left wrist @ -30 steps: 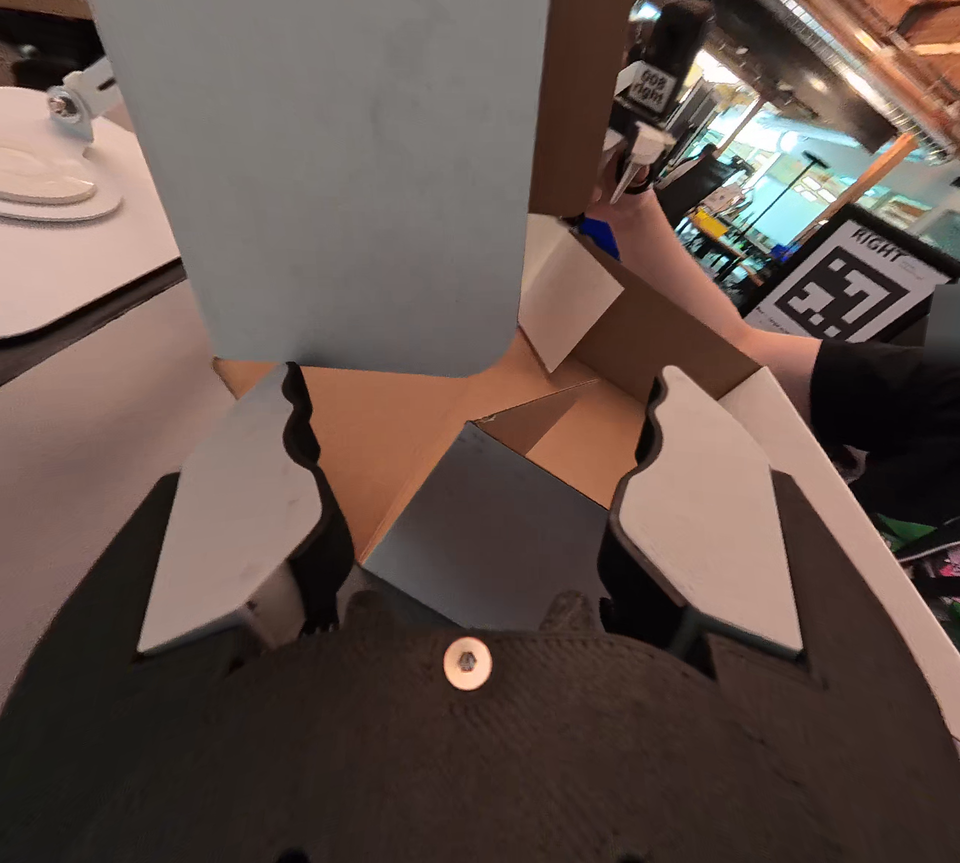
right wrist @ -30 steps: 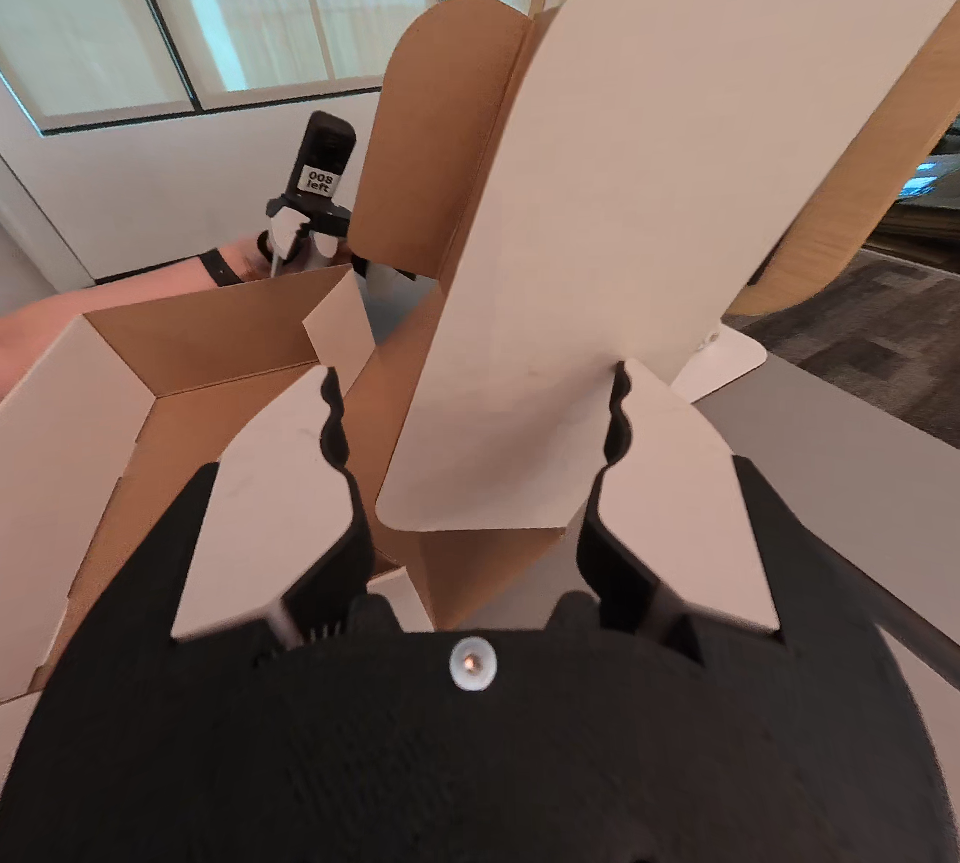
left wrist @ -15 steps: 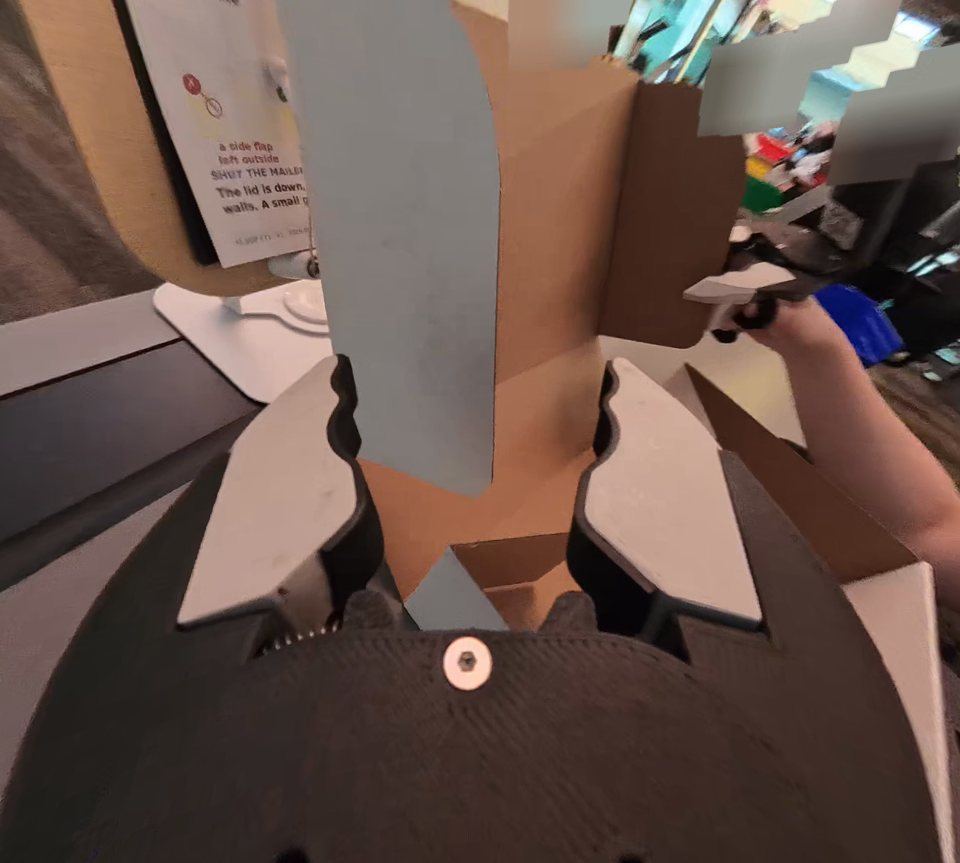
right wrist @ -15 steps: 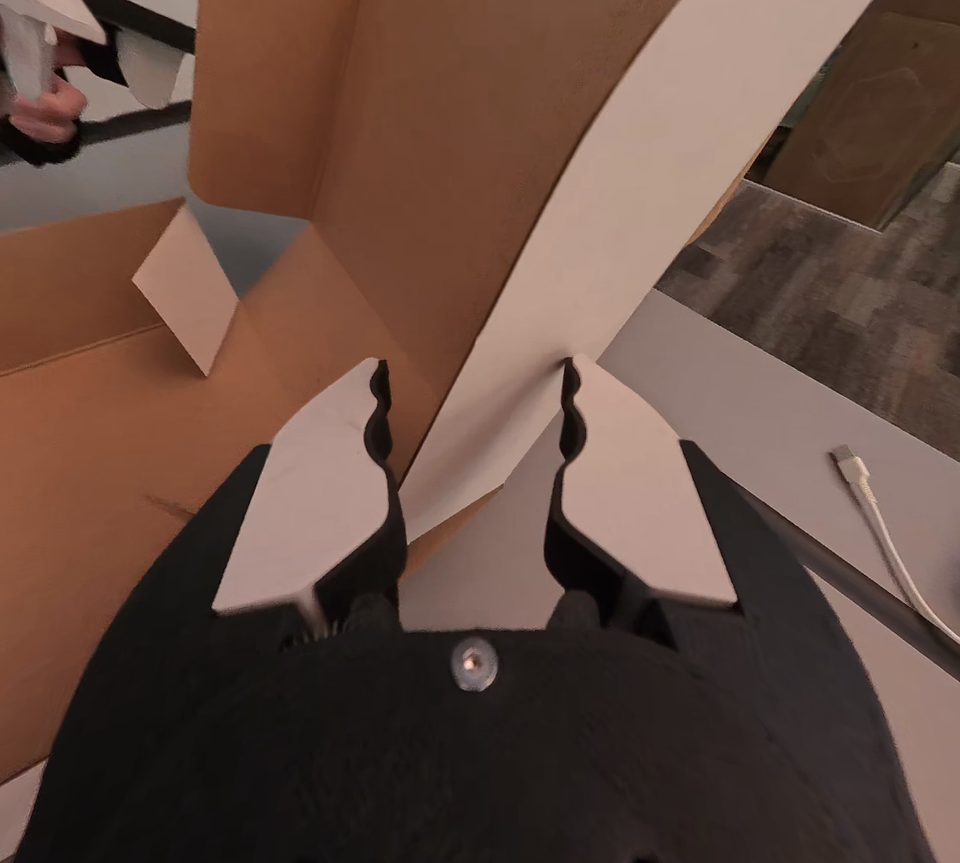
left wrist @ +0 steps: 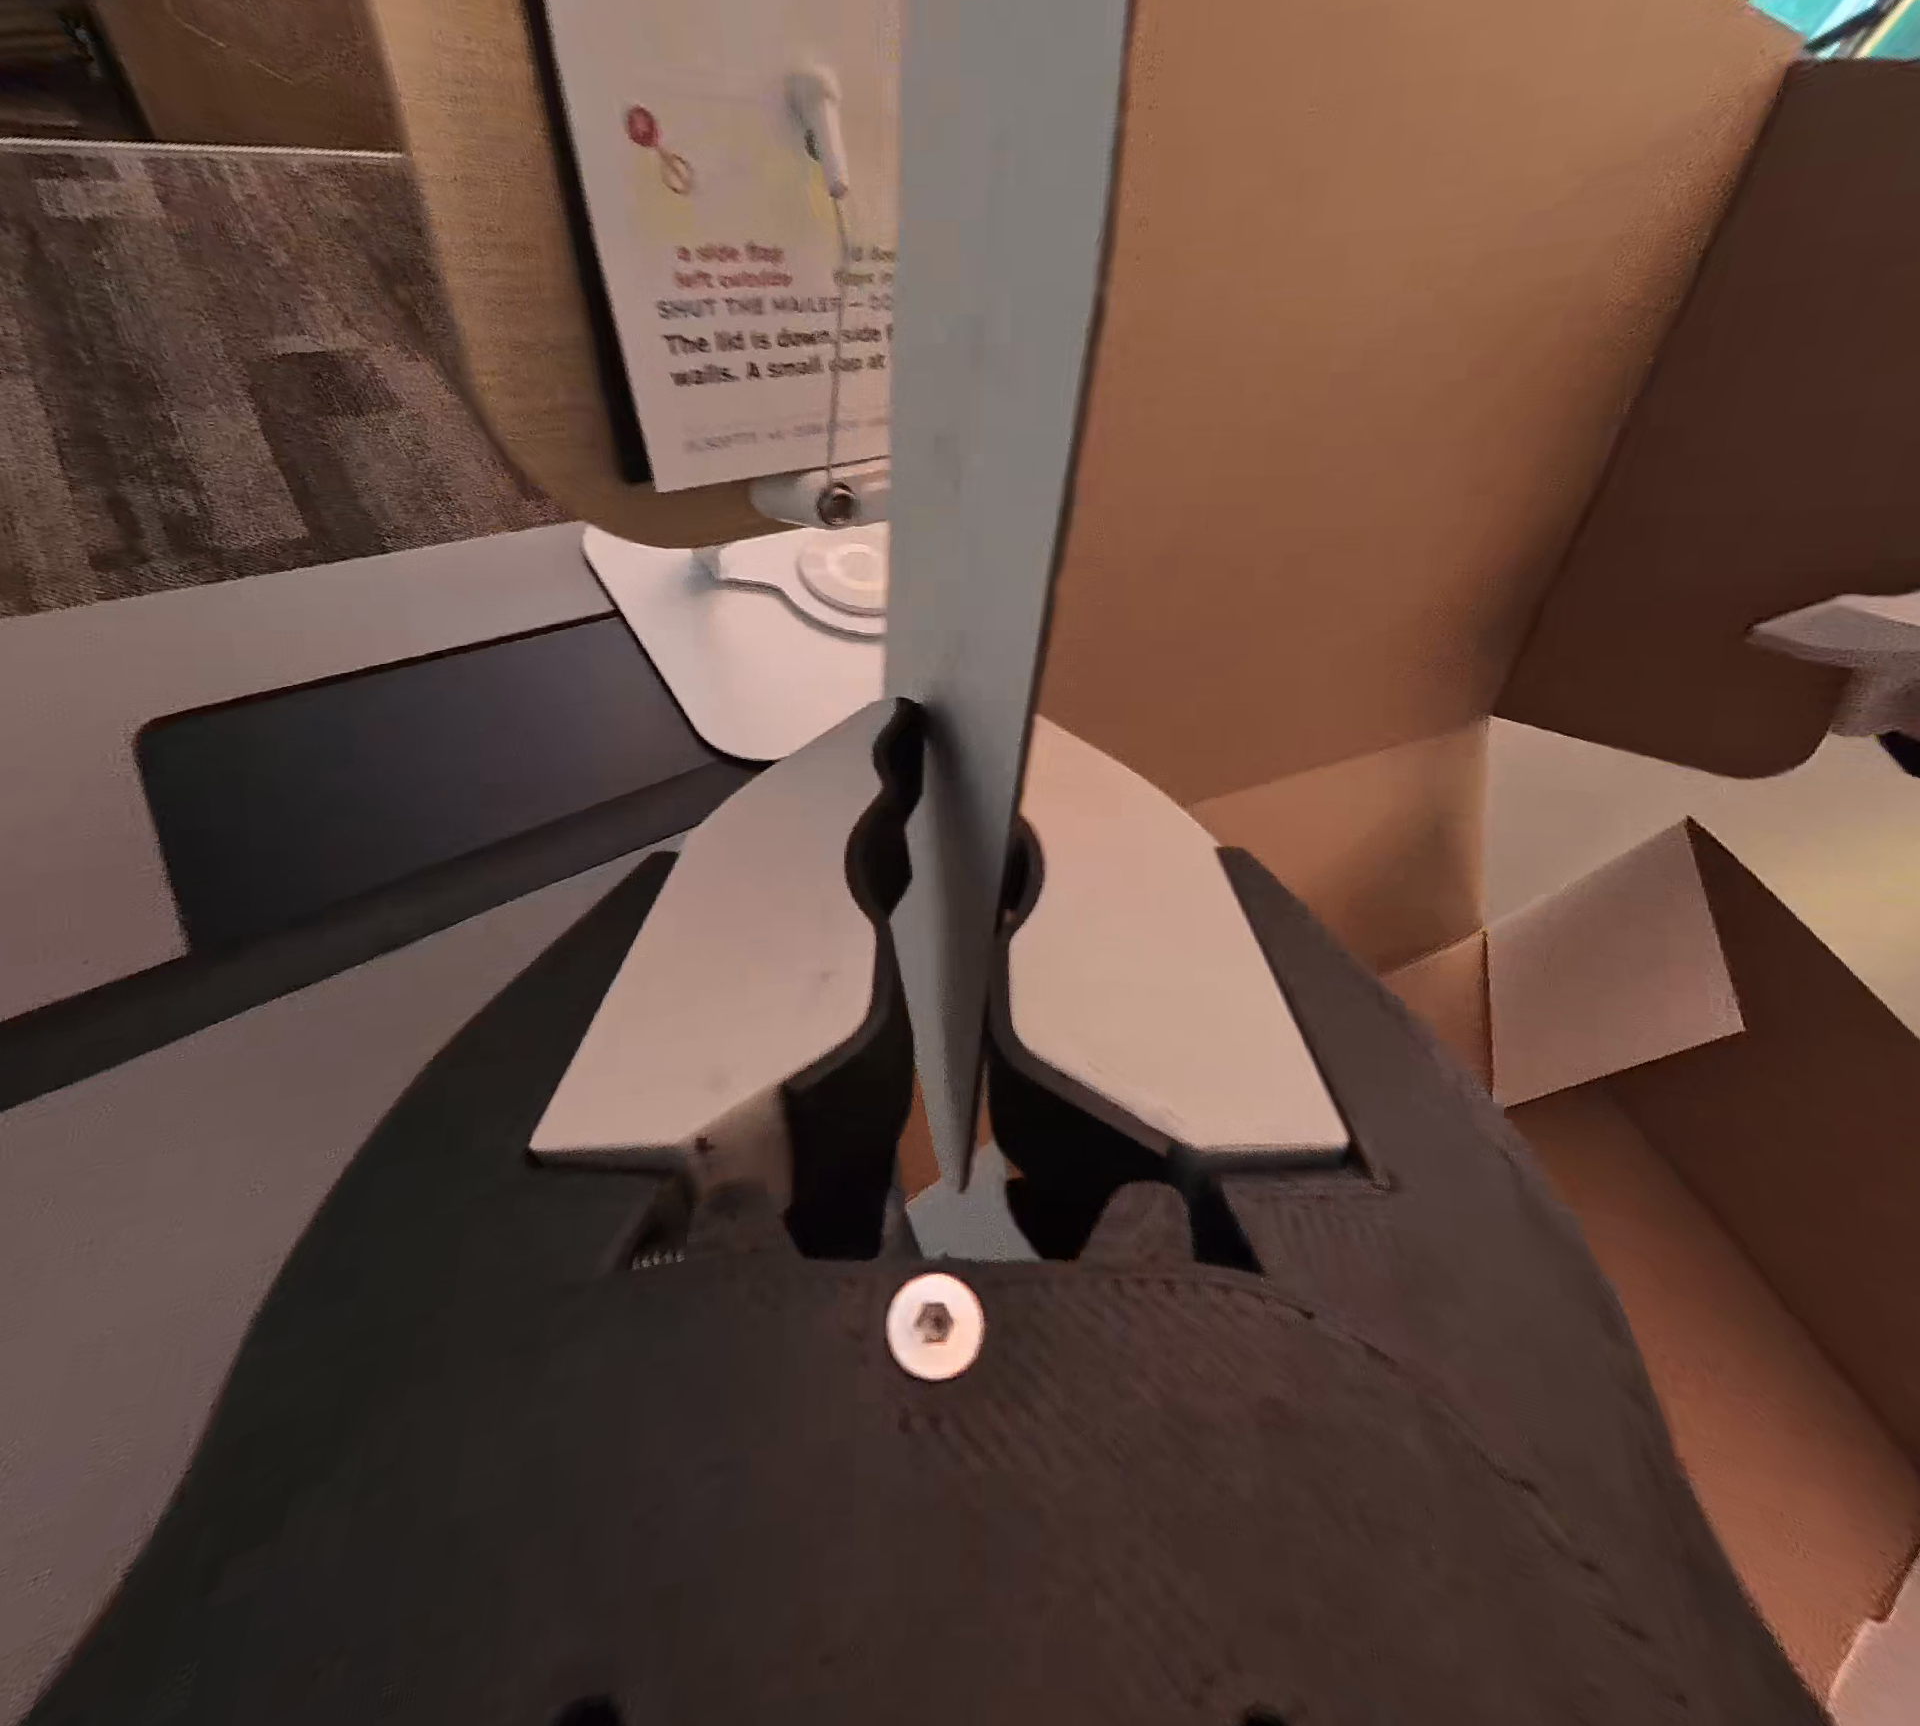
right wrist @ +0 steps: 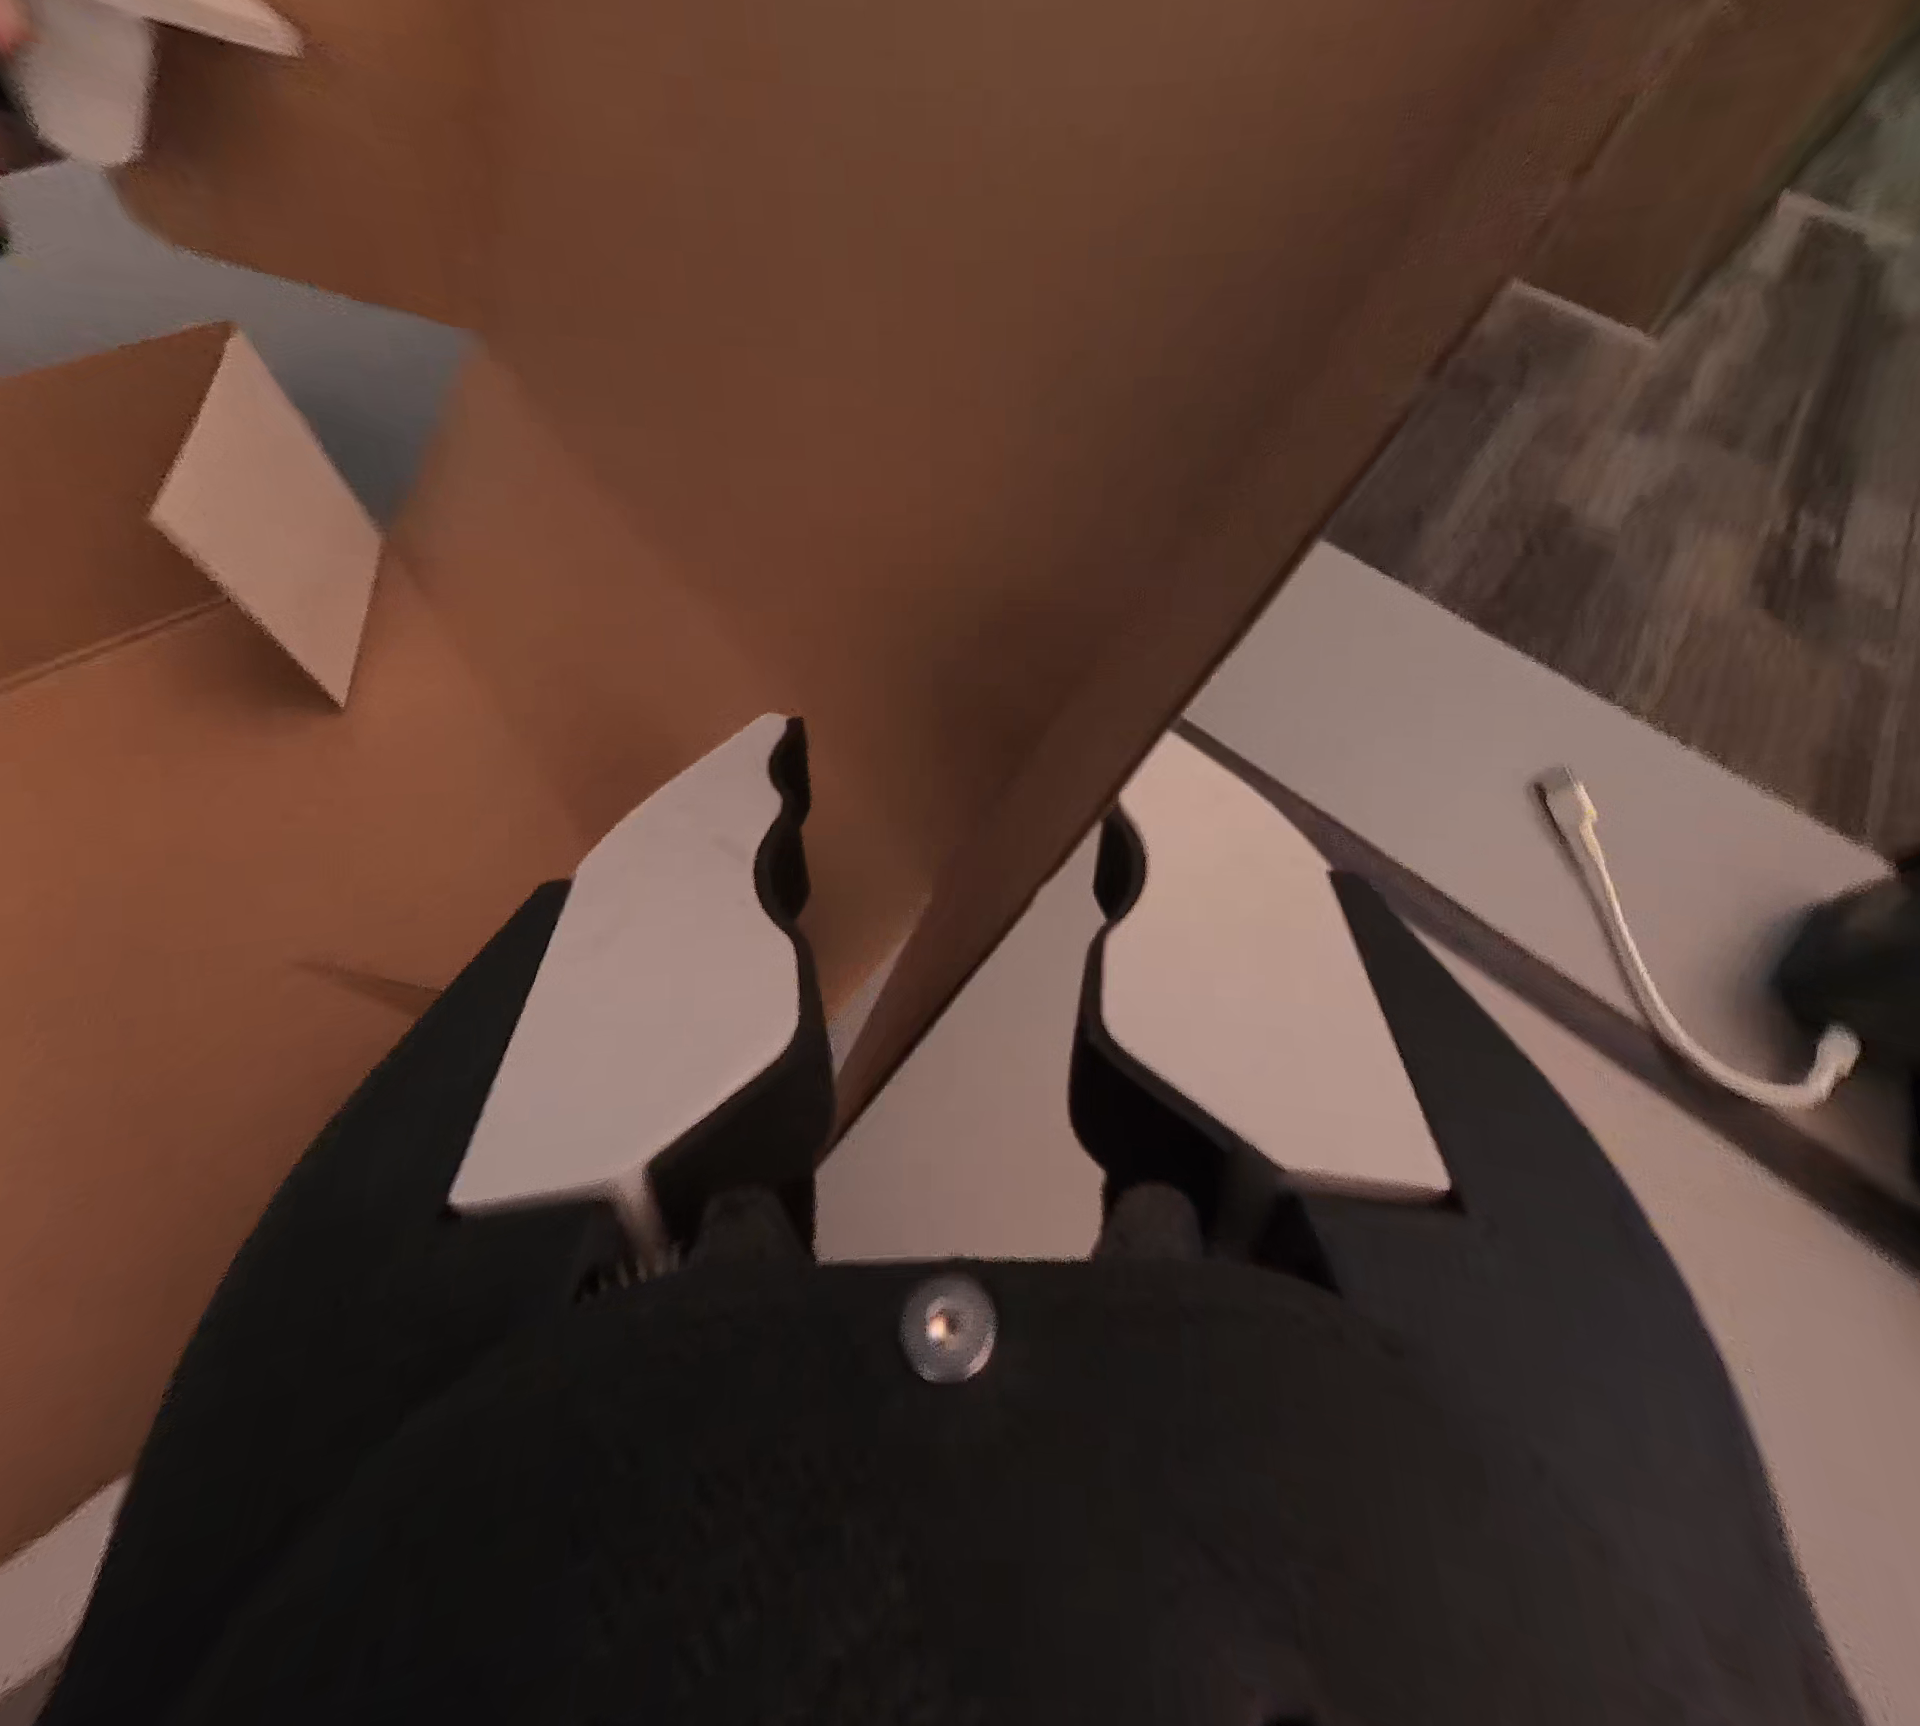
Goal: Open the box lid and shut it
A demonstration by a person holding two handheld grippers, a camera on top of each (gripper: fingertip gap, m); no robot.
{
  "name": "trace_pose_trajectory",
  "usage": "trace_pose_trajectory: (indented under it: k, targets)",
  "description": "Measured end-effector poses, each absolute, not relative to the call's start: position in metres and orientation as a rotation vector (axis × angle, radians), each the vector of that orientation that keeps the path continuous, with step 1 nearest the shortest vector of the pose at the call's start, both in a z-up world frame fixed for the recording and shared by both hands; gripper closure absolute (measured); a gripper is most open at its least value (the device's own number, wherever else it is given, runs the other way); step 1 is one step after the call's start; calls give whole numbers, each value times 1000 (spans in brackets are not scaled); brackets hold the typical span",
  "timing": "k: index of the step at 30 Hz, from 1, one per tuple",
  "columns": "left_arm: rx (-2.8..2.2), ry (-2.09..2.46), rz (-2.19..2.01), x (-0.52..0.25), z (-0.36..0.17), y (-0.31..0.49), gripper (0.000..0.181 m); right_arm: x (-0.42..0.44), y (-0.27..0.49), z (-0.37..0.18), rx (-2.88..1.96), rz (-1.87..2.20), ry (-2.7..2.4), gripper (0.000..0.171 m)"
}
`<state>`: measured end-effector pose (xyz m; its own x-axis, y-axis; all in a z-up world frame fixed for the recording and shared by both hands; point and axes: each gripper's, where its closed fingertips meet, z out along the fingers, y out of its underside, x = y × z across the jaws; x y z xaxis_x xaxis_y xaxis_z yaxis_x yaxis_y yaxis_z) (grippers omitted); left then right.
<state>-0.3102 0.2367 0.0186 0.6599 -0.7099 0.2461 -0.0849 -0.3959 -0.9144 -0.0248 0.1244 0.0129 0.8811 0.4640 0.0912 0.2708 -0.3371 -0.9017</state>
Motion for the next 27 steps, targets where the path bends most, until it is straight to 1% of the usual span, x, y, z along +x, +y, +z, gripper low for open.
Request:
trace_pose_trajectory:
  k: [1,2,3,6,7,10,14,18,22,27]
  targets:
    - [-1872,625,-766,-316,21,238,177,-18,125,12,-1975,210,-479,121]
    - [-1865,630,-752,-321,24,238,180,-13,124,10,-2015,204,-431,123]
    - [-1866,637,-748,-323,26,237,180,-11,122,6,-2054,205,-405,129]
    - [-1868,648,-705,-332,31,235,180,-15,112,-10,-2189,221,-434,163]
    - [-1868,650,-690,-334,33,235,180,-18,110,-14,-2218,220,-436,165]
    - [-1878,668,-675,-335,35,230,180,-19,115,-9,-2188,159,-413,165]
    - [-1923,732,-546,-335,31,224,177,-19,131,3,-2044,73,-384,165]
    - [-1902,777,-457,-332,39,215,174,-17,145,7,-1913,-9,-379,165]
    - [-1851,796,-401,-331,50,211,171,-20,150,17,-1769,63,-368,165]
    - [-1855,799,-524,-325,51,204,164,-19,151,21,-1694,75,-394,164]
